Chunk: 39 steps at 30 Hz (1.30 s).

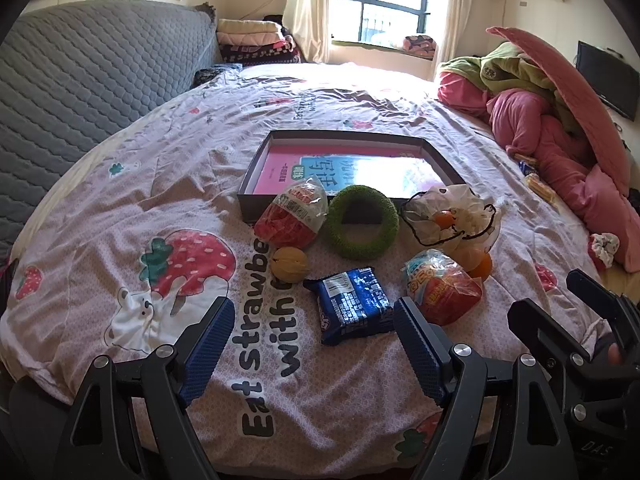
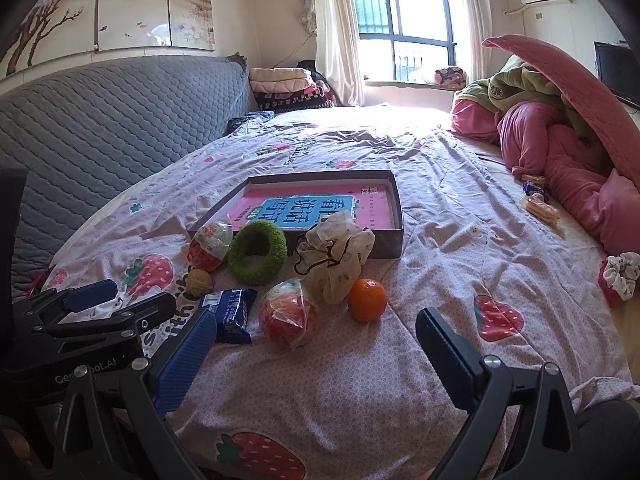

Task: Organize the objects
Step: 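Move the left tool toward the blue snack packet while the right tool approaches the orange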

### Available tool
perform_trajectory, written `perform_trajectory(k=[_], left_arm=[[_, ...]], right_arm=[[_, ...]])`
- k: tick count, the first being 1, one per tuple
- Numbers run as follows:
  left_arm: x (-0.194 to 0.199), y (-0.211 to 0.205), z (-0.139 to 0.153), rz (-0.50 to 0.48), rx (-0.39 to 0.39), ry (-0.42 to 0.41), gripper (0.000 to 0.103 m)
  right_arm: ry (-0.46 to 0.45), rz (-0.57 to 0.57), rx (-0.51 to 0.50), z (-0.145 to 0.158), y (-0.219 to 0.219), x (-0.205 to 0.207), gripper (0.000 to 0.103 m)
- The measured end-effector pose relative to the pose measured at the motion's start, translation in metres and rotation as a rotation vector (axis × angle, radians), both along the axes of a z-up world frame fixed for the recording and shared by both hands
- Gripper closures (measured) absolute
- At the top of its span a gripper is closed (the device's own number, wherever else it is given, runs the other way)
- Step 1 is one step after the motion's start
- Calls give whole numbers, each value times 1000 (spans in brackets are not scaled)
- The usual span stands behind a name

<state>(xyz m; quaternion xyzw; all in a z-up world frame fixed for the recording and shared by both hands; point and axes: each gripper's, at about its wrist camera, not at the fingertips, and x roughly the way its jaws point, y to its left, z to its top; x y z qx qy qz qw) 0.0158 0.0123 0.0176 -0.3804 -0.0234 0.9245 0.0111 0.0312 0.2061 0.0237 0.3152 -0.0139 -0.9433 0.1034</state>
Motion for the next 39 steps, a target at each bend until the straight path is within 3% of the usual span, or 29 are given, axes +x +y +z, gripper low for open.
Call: perform_trajectory(k=[39], left_arm=[[-22, 6, -42, -34, 10, -106, 21]], right_arm=[[-70, -5, 22, -27, 11, -19, 2]])
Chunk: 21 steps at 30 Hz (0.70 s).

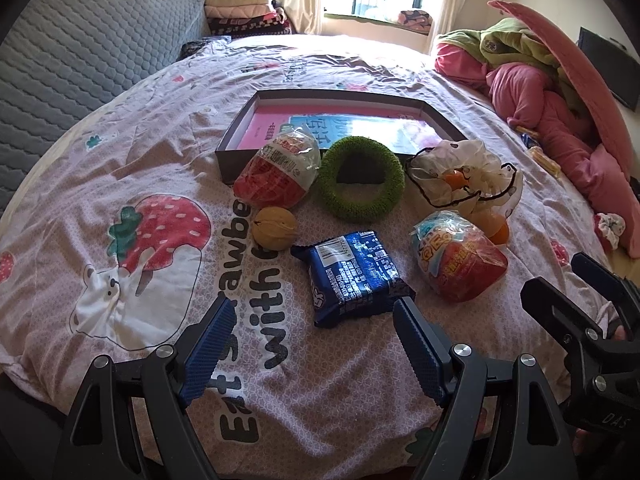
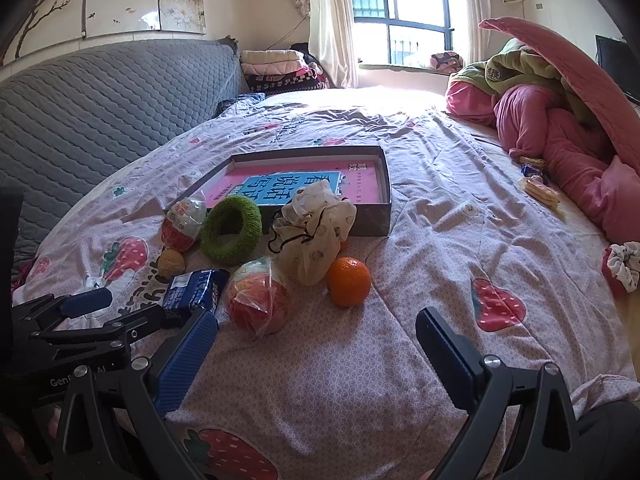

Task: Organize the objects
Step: 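Move the left tool toward the blue snack packet while the right tool approaches the orange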

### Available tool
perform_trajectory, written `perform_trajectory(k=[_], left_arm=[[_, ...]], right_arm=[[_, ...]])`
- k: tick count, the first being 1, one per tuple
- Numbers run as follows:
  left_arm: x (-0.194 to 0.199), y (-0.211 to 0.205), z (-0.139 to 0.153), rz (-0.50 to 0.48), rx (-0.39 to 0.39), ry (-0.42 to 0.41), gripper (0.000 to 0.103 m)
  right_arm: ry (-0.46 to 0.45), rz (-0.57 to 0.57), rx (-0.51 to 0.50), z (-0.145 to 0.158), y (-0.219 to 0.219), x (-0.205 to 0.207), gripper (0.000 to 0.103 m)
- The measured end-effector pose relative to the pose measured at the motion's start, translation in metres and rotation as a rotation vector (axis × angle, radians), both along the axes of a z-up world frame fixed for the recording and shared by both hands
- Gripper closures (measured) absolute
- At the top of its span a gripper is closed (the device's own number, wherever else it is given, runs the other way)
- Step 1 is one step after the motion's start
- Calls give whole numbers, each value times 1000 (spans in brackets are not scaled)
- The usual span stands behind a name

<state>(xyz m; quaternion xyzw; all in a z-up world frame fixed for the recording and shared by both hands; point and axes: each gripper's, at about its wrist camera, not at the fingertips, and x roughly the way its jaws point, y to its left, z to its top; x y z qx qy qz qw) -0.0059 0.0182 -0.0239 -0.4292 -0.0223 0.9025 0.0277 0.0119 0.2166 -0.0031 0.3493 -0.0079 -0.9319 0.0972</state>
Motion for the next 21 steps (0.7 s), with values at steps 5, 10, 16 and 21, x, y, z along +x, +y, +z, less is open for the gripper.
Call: perform_trajectory(k=[5, 10, 16, 21], left_arm=[[-5, 5, -1, -6, -2, -1, 21], [-11, 8, -3, 0, -3, -10, 21], [-17, 15, -3, -1, -4, -15, 21], [-23, 26, -6, -14, -17, -18, 21]], right_arm=[[6, -12, 1, 0, 5, -1, 2], [0, -27, -5, -2, 11, -4, 2], [-11, -22, -5, -6, 13, -8, 2], [-17, -22, 12, -9, 14, -10, 2]])
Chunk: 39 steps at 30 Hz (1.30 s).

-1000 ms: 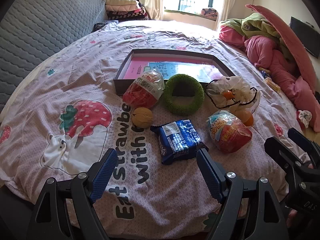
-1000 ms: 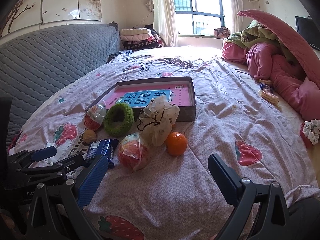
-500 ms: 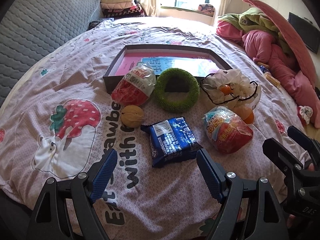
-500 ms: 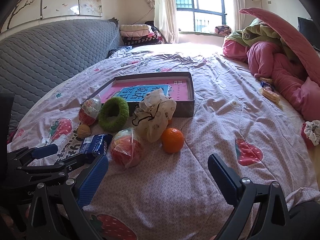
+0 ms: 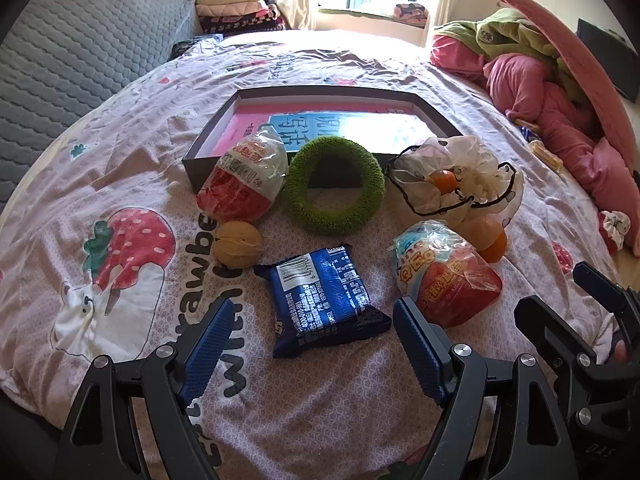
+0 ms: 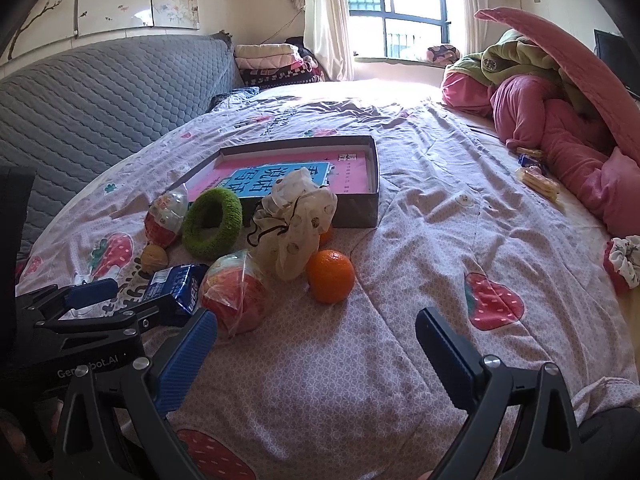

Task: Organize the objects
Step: 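Move the left tool toward the blue snack packet while the right tool approaches the orange, then close the left tool on the blue snack packet while the right tool grasps the orange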

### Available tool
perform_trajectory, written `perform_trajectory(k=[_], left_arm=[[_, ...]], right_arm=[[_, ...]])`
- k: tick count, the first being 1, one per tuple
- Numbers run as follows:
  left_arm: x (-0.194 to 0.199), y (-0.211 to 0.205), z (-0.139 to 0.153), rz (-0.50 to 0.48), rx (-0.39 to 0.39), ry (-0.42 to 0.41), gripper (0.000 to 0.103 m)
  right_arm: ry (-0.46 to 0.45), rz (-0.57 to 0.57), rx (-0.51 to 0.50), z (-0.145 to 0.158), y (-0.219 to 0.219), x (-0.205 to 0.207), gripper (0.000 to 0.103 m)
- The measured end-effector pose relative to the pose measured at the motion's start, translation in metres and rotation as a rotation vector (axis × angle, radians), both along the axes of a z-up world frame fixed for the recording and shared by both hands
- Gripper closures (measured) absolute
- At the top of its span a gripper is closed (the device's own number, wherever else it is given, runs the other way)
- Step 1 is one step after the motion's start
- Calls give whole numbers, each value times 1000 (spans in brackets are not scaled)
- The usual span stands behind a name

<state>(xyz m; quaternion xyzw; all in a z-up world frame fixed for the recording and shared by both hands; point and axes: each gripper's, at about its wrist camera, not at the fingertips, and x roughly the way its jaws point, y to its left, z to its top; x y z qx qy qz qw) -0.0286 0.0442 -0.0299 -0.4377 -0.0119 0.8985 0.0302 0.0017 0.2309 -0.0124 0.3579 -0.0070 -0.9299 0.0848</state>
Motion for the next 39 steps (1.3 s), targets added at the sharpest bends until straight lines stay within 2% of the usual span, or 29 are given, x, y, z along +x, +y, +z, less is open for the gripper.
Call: perform_trajectory(k=[7, 12, 16, 23, 28, 34, 39], left_arm=[[-9, 2, -7, 13, -8, -11, 21], [-17, -3, -14, 33, 14, -33, 21], [-21, -3, -20, 35, 22, -38, 21], [-26, -4, -30, 42, 30, -66, 21], [-31, -5, -33, 72, 39, -69, 21], [-34, 3, -35, 93, -5, -73, 21], [-34, 2, -36, 97, -11, -68, 21]], right_arm=[[-13, -41, 41, -6, 13, -12, 6], [-38, -55, 47, -12, 20, -23, 16], [-47, -45, 62, -17, 19, -30, 17], [-69, -17, 89, -25, 11, -42, 30], [-83, -3, 84, -29, 8, -49, 31], [-101, -3, 72, -33, 7, -56, 35], [-100, 12, 79, -35, 2, -61, 41]])
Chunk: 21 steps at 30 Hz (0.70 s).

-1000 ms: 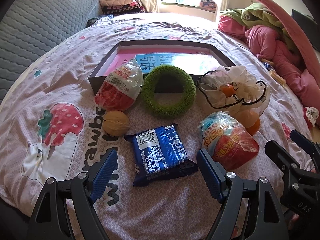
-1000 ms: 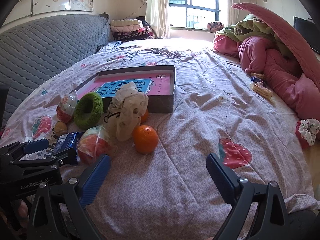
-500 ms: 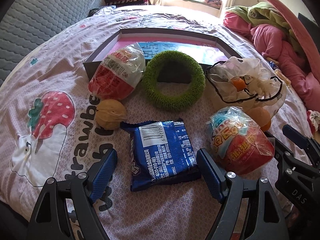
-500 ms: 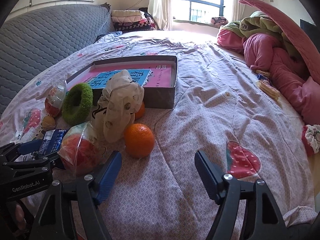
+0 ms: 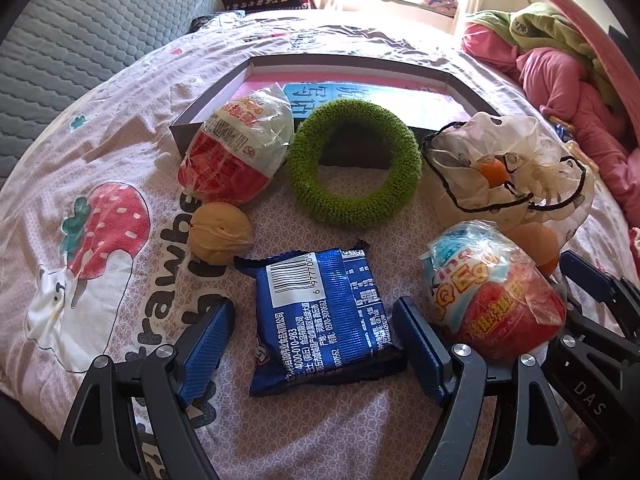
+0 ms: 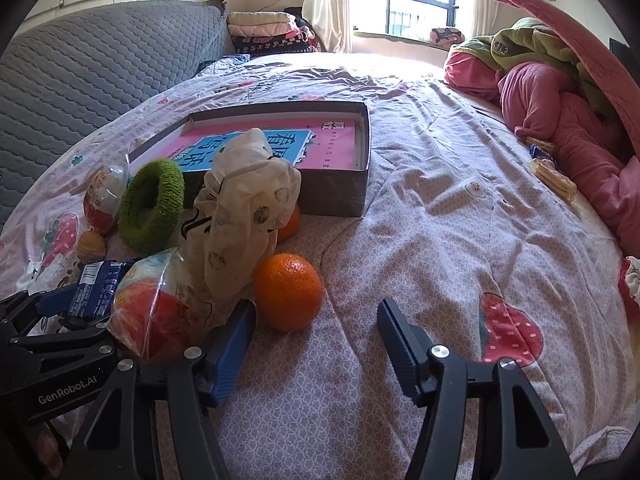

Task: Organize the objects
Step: 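Close the left tool on the blue snack packet while the right tool grasps the orange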

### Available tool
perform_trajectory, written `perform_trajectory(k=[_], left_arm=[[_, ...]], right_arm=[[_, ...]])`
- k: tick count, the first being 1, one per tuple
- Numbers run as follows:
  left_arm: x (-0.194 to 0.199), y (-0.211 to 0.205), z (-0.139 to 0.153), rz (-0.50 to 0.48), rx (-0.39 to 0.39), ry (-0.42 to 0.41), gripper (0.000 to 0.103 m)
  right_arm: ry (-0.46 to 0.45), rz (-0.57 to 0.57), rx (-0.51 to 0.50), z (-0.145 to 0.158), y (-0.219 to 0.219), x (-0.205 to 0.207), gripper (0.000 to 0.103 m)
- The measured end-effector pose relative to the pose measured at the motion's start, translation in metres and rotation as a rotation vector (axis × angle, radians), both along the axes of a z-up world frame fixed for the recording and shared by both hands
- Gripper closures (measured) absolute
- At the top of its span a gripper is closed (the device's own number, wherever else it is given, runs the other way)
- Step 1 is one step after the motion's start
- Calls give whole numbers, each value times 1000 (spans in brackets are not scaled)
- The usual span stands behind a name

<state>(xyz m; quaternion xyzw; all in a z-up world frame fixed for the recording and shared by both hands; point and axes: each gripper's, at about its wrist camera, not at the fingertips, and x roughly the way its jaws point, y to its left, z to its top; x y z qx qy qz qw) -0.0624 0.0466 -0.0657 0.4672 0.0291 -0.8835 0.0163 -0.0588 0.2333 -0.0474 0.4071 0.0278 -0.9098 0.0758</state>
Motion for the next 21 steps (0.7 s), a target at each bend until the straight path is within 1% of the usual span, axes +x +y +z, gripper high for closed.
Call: perform_trajectory(k=[2, 7, 10, 16, 18, 21], left_arm=[[0, -1, 0, -5, 5, 4, 21], [-2, -8, 1, -10, 48, 13, 23], [-4, -8, 1, -9, 50, 20, 24], [-6, -7, 1, -15, 43, 32, 33], [-5, -6, 2, -25, 47, 36, 37], [-5, -5, 2, -36, 38, 40, 38]], right_arm=[[-6, 6, -6, -1, -1, -2, 42], [-13, 17, 11, -6, -7, -7, 45], [-5, 18, 10, -7, -7, -8, 47], [16, 26, 12, -7, -9, -8, 60], [28, 38, 18, -6, -11, -7, 66], [36, 48, 15, -6, -13, -6, 66]])
